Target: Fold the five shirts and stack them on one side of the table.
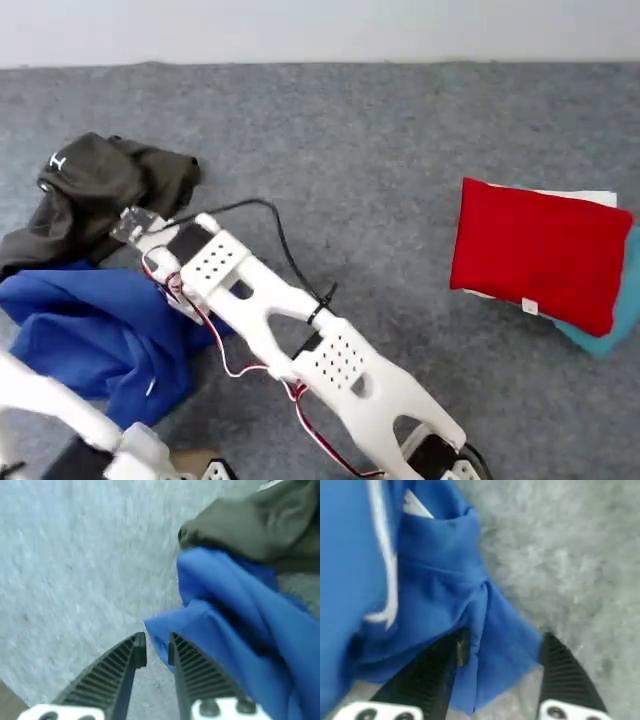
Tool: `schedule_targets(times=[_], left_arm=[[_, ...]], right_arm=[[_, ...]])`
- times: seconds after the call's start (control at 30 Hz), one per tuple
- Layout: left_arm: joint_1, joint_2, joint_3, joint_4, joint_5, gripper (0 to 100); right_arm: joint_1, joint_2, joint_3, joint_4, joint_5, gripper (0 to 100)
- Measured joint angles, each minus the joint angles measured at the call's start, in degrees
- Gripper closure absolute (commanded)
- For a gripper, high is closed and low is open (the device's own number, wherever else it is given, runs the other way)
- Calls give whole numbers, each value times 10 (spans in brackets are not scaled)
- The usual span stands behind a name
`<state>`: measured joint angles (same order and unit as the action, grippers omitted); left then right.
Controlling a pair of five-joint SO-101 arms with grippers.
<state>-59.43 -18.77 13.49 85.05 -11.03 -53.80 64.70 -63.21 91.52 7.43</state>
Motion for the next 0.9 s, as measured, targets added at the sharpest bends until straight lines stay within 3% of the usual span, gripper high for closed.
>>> schedule_targets(times=[0.03,0.23,0.4,0.63,0.9], left_arm=[[-2,10,-4,4,0,913],[0,20,-11,4,2,913],[47,20,-11,4,2,913],[186,20,-4,27,2,913],[413,20,29,29,2,908]], right_arm=[[3,13,-23,7,0,990],[51,84,-150,66,-3,988],[125,101,-198,88,-1,991],[259,71,-202,90,0,991],[383,19,-202,90,11,991]])
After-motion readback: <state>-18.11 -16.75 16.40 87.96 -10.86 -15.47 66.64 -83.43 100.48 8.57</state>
